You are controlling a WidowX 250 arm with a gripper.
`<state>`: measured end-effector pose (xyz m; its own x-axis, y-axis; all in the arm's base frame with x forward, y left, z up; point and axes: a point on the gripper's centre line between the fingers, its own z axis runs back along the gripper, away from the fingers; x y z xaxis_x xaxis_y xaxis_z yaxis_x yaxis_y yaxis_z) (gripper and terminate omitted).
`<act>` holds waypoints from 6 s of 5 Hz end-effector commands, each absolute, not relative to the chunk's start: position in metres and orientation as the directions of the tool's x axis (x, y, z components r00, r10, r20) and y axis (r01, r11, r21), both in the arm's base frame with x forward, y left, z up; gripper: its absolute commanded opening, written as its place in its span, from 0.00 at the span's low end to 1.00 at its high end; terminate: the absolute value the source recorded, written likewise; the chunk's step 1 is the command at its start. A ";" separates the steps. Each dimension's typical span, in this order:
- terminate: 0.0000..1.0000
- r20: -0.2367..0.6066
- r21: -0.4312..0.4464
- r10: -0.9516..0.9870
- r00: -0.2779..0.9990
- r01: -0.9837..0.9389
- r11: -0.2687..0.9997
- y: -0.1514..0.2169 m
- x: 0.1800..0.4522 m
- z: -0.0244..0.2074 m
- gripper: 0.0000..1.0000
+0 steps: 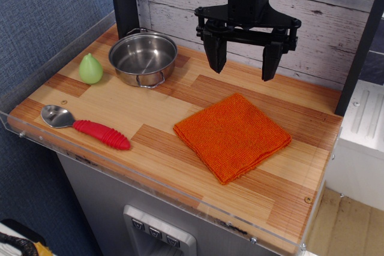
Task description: Put the spoon on the orange rectangle.
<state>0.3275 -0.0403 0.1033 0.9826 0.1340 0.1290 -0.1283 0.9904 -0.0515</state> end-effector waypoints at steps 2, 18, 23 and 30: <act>0.00 0.115 -0.059 0.374 0.920 -0.370 0.927 -0.017 0.309 0.103 1.00; 0.00 0.153 -0.093 0.970 -0.189 -0.980 -0.176 0.122 0.228 0.029 0.00; 0.00 0.162 -0.186 0.982 0.101 -0.974 0.131 0.069 0.267 0.090 0.00; 0.00 0.137 -0.087 0.799 0.585 -0.796 0.598 -0.048 0.291 0.042 0.00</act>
